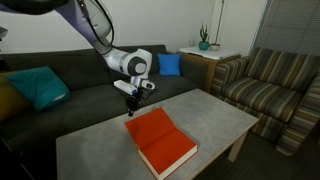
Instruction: Close the book
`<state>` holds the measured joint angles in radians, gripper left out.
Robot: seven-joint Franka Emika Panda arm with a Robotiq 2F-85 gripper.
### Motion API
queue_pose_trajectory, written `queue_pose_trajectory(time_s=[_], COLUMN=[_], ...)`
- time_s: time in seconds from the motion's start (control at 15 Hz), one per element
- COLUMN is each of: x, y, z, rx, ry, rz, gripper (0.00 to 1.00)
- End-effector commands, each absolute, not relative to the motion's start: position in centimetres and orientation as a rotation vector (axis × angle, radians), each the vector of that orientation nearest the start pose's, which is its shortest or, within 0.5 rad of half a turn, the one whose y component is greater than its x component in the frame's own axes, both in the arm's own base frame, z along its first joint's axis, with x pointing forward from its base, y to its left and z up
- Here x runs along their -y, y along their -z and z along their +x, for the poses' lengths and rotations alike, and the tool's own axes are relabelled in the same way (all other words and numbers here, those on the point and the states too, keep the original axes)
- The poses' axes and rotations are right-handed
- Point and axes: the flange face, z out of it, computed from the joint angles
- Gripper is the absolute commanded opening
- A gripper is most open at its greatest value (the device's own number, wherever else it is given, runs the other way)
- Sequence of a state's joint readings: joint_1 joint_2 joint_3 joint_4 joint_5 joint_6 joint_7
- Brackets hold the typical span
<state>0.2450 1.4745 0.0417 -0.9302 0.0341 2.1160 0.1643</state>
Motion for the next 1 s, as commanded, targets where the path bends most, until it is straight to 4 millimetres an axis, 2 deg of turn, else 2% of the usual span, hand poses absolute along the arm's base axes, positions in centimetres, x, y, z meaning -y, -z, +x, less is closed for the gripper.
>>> queue_pose_trajectory(time_s=[0.0, 0.6, 0.93], x=[-18.9, -18.0, -17.0], y=[7.7, 8.5, 7.7], z=[66.7, 66.3, 67.3], rx=[0.127, 0.131, 0.054], ry=[-0.461, -0.448, -0.376], rz=[-3.153, -3.297, -3.371], gripper=[0.0, 0.0, 0.0])
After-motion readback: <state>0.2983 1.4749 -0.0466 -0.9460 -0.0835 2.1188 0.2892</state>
